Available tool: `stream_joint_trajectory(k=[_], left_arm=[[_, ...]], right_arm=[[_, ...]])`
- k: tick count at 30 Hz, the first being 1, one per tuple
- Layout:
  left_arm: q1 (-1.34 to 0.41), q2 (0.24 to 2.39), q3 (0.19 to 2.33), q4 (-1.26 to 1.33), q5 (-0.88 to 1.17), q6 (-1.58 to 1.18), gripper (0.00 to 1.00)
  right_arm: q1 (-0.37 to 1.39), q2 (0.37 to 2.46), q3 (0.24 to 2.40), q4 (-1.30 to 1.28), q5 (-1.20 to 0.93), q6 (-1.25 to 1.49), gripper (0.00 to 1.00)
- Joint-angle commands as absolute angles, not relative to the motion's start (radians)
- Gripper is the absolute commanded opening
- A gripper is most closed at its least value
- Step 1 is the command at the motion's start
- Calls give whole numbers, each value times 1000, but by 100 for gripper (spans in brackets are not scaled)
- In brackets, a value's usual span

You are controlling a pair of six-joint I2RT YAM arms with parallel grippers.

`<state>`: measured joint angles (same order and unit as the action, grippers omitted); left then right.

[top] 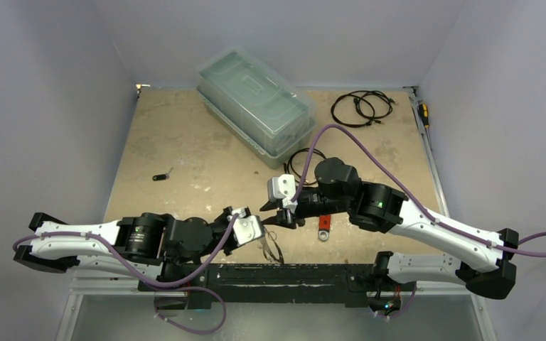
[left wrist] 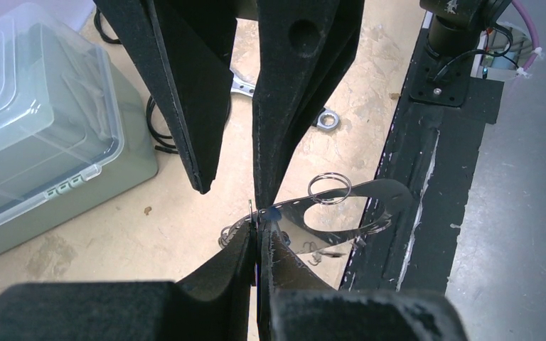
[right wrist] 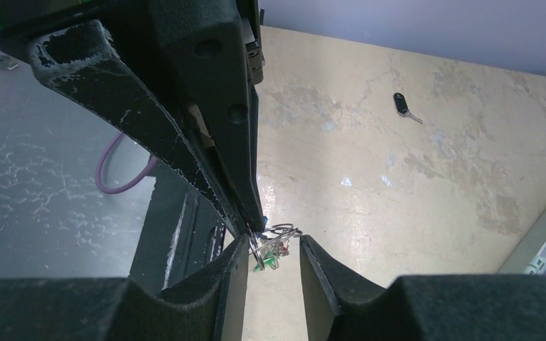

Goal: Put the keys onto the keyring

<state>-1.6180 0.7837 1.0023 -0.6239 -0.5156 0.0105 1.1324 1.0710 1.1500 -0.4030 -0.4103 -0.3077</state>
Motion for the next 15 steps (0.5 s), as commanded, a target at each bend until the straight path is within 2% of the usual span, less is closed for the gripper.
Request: stream_joint_trajectory(k=[1,15], left_arm=[[-1620,778,1052,-589,-509,-5,0],[-1620,780,1056,-588,-509,-5,0]], right_arm=[[1139,1052,1159,-370,-402,-322,35],[1139,1069,1142,-367,-419,-330,36]])
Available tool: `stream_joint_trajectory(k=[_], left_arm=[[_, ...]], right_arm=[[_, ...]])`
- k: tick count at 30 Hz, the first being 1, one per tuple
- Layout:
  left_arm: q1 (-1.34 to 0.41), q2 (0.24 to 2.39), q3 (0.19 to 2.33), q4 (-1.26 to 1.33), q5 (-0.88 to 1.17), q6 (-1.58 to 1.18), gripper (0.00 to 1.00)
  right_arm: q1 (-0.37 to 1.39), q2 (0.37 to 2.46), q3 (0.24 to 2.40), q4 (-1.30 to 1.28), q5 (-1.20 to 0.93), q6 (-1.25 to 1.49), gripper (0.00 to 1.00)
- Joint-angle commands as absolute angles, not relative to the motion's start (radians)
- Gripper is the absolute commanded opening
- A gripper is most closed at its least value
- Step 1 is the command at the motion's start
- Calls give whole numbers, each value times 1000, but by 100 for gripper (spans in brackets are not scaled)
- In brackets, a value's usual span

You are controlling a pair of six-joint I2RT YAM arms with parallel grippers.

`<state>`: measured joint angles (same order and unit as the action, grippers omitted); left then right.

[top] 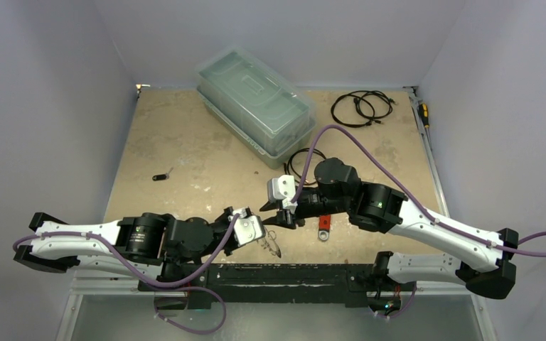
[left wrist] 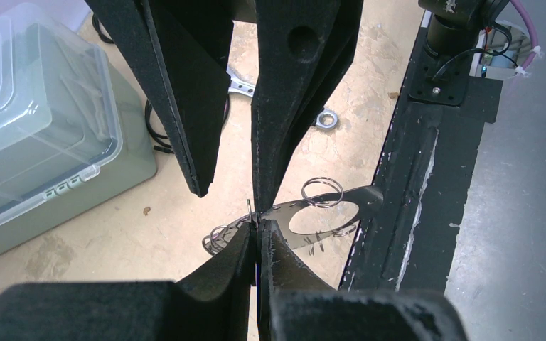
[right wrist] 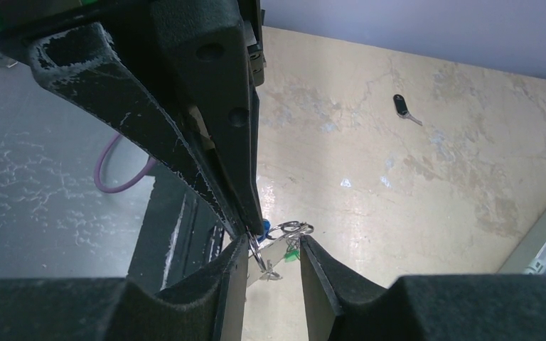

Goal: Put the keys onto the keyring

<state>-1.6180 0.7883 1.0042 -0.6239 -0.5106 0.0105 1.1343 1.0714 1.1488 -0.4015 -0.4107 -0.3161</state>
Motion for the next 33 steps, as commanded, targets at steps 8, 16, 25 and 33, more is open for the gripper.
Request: stream_joint_trajectory(k=[8,16,25,33], left_arm=[[-1620,779,1054,-577,-507,-5,0],[-1620,782,1057,-573,-505,-5,0],[-1620,782,1061,-566,-500,-5,0],[-1620,783,1062,-566,-500,-5,0]], right_arm=[[1140,1081,1135,-366,-441,-330,37],[1140,1084,1129,-368,-451,-330,28],[1140,1106,1132,-383,-498,-333,14],[1140,1108,1134,-388,-521,-337,19]])
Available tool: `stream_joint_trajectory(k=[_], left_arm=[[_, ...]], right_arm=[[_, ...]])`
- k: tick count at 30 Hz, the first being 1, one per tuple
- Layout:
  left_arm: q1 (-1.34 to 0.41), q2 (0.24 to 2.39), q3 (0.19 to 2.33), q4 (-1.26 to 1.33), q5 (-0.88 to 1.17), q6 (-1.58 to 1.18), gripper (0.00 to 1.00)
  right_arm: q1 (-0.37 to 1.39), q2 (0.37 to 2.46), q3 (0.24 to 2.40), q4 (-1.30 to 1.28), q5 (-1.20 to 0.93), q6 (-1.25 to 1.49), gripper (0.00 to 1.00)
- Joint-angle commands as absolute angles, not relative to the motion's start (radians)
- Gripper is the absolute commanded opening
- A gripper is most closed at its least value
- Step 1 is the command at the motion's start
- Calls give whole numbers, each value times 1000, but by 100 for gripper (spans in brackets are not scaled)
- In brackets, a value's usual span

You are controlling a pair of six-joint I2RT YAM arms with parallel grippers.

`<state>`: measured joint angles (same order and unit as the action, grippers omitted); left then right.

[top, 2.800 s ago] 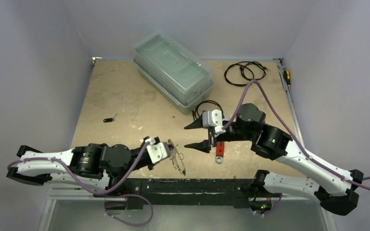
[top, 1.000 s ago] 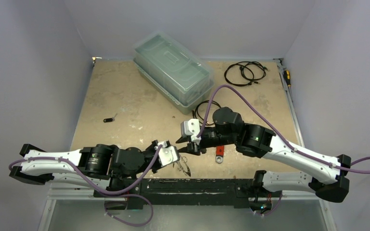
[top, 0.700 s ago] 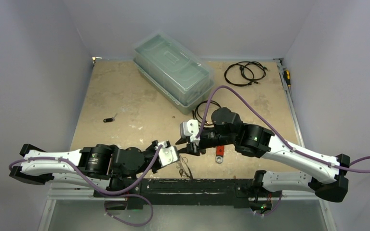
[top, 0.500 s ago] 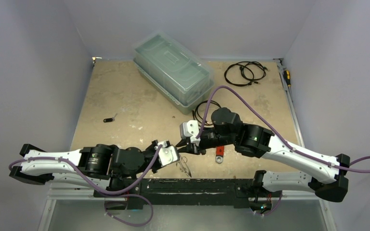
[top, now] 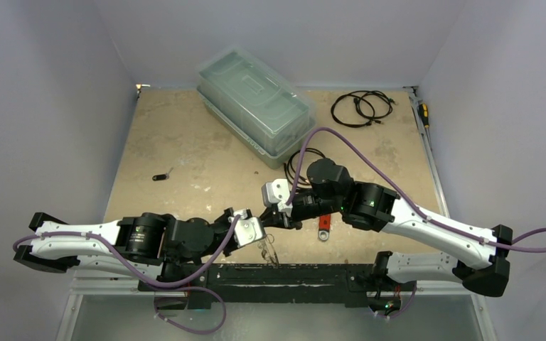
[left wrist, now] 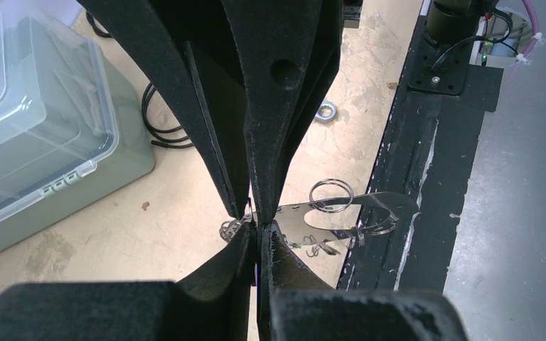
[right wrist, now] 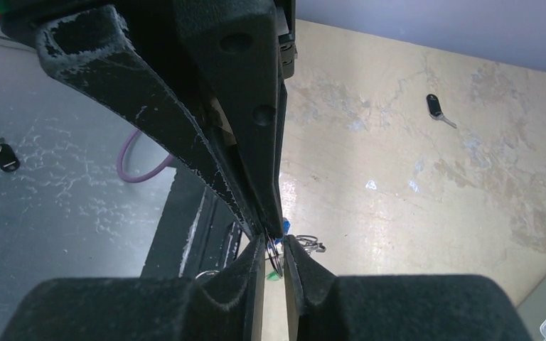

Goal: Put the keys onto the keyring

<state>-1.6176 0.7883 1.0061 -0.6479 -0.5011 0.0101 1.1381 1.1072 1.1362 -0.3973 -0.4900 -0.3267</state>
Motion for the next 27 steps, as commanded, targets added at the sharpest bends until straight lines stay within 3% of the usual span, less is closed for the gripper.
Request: stream_joint_trajectory(k=[1,4,9,11,15,19,23,25,27], left_arm=[[-1620,782,1062,-567,-500,-5,0],[-1620,781,1063,-568,-500,-5,0],[-1620,782,1066,-571,-499,-5,0],[-1620,782,1067,-570,-498,-5,0],[-1620,781,1068,-570,-499,-5,0],[-1620,776,1074,-571,-502,-5,1],[-1620,754,1060,-544,-488,27,42],[-1620,735,1048,-519,-477,34,53],[-1620,713,1031,-485,-468,47,55]], right_arm=[[1140,1107,1134,-388,-520,-336,20],[1140,1110,1136,-394,-527,-333,26],[1140,1117,1137,-397,-526,-333,24],[1140,1119,1137,-397,-526,-333,20],[1140,1119,1131,-380,-533,-336,2],[1140,1092,1087,-300,-532,-319,0],[1140,1026,1003,-128,-521,-284,0],[1140,980,955,-37,-523,-263,0],[1140,939,911,43,-514,-243,0]])
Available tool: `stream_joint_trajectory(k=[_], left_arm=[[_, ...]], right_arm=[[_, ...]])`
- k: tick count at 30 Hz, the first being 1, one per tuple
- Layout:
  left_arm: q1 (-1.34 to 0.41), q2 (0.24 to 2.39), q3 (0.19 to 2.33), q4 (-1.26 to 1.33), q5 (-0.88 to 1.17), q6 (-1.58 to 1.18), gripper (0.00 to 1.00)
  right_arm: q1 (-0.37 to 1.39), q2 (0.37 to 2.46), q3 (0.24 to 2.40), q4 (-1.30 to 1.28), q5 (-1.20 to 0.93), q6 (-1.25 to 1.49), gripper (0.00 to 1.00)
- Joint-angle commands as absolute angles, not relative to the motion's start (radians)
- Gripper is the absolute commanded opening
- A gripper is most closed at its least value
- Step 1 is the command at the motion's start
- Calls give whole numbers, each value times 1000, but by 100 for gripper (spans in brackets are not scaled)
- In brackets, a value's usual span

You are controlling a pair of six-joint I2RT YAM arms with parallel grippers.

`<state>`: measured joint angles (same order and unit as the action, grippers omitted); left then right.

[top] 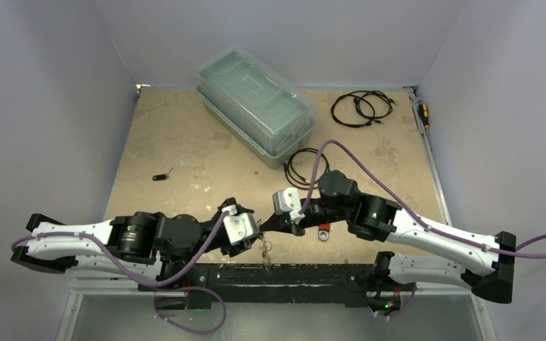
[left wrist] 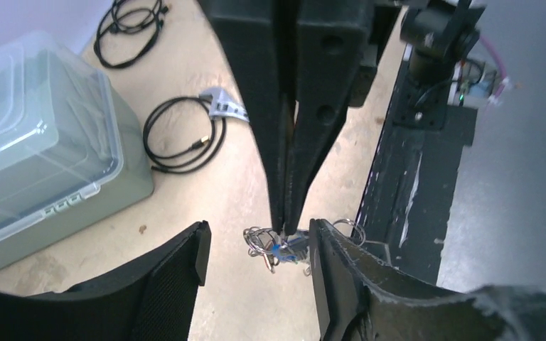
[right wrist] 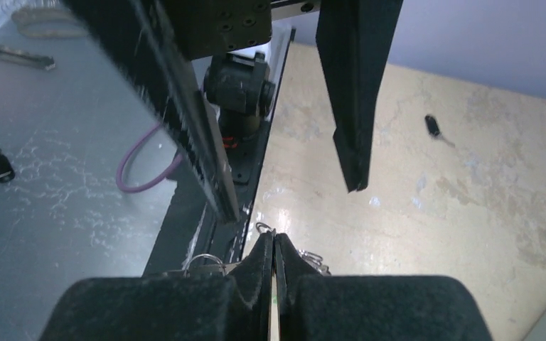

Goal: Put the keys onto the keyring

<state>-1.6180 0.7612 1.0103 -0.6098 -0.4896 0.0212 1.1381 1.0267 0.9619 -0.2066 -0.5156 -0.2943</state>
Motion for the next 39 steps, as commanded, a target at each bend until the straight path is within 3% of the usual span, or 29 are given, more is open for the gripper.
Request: stream_joint_trajectory(k=[1,12,23,39], left_arm=[[-1620,701,1027,-473,-464,51,55],[-1620,582,920,-259,-345,130,49],[-1620,692,933,-214,-276,155,48],[-1620,718,976,-243,-390,147,27]], right_arm=[[1140,919,890,81,-510,-235,0],[1140,724,668,544,-488,-82,0],[1140,733,687,533,-467,-84,0],[1140,708,696,436,-460,-111,0]])
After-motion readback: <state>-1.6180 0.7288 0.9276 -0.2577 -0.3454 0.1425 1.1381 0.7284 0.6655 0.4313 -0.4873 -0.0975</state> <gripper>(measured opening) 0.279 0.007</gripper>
